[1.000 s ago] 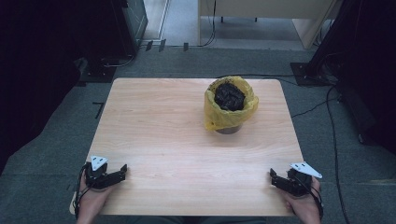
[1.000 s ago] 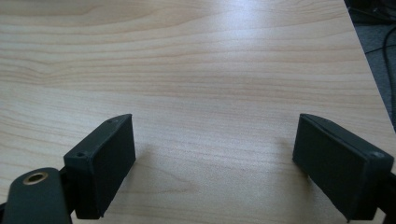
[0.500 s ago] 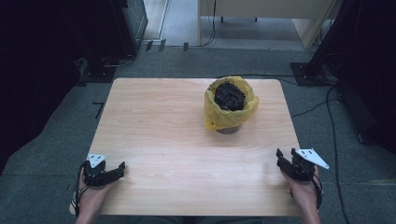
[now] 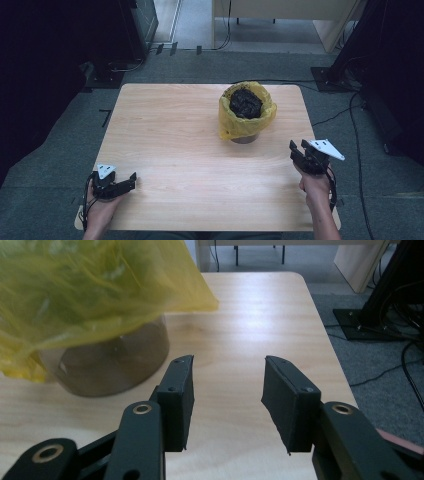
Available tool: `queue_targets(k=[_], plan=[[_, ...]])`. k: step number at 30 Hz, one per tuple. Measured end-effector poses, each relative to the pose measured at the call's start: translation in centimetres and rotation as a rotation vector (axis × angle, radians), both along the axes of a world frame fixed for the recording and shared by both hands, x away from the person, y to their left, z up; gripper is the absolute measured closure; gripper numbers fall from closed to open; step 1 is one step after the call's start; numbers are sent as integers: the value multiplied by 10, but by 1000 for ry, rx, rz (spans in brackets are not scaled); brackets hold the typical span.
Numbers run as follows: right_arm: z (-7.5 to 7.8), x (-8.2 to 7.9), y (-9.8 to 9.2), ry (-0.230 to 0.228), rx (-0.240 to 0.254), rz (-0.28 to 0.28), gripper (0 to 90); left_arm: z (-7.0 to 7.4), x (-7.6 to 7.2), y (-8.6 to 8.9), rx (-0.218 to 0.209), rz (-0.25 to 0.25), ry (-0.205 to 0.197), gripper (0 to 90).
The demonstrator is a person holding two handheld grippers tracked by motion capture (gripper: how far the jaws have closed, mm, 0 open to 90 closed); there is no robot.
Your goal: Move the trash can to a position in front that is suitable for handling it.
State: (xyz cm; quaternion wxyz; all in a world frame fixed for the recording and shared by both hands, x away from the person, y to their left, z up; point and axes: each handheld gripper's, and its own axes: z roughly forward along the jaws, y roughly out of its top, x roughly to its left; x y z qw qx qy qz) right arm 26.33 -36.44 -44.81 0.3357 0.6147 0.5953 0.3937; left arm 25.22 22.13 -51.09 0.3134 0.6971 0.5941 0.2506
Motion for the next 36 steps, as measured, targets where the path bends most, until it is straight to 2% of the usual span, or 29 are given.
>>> queue_targets(k=[2,10,11,14,17,18,19,20,21,22,23,24,25,27,29,30,32,33,34,35,36], plan=[[6,11,6,-11,-12,8,579,1,0,-2,-7,-4,-1,134],[17,36,17,-32,-41,24,632,6,3,-7,-14,-12,-7,141],[20,44,18,-31,-34,30,654,7,4,-10,-18,-18,-8,141],[22,52,19,-34,-22,40,707,9,6,-13,-25,-25,-11,141],[21,67,18,-40,-12,42,791,13,9,-19,-25,-43,-23,141],[20,76,18,-52,-26,37,815,15,11,-24,-32,-44,-28,141],[18,82,19,-39,-53,26,815,17,12,-26,-37,-44,-30,142],[18,82,19,-39,-53,26,815,17,12,-26,-37,-44,-30,144],[17,87,20,-32,-81,23,815,18,14,-28,-45,-39,-34,144],[15,92,20,-36,-87,27,815,20,15,-30,-48,-38,-39,164],[13,99,19,-72,-52,16,819,22,16,-33,-53,-40,-44,186],[12,103,18,-73,-47,9,828,25,20,-38,-56,-47,-50,187],[12,103,18,-73,-47,9,828,25,20,-38,-56,-47,-50,187],[11,116,16,-38,-53,0,845,27,23,-44,-59,-53,-51,214],[10,119,16,-43,-41,3,852,28,27,-51,-58,-59,-54,217],[10,127,17,-21,-48,11,853,29,29,-55,-55,-60,-55,238],[10,131,18,-19,-57,9,857,31,34,-63,-51,-67,-61,245],[9,135,19,-38,-35,21,867,33,36,-67,-48,-67,-67,304],[9,135,19,-38,-35,21,867,34,38,-72,-39,-64,-72,304],[8,141,20,-10,-30,29,867,36,43,-79,-43,-68,-82,343],[8,141,20,-10,-30,29,867,36,43,-79,-43,-68,-82,356]])
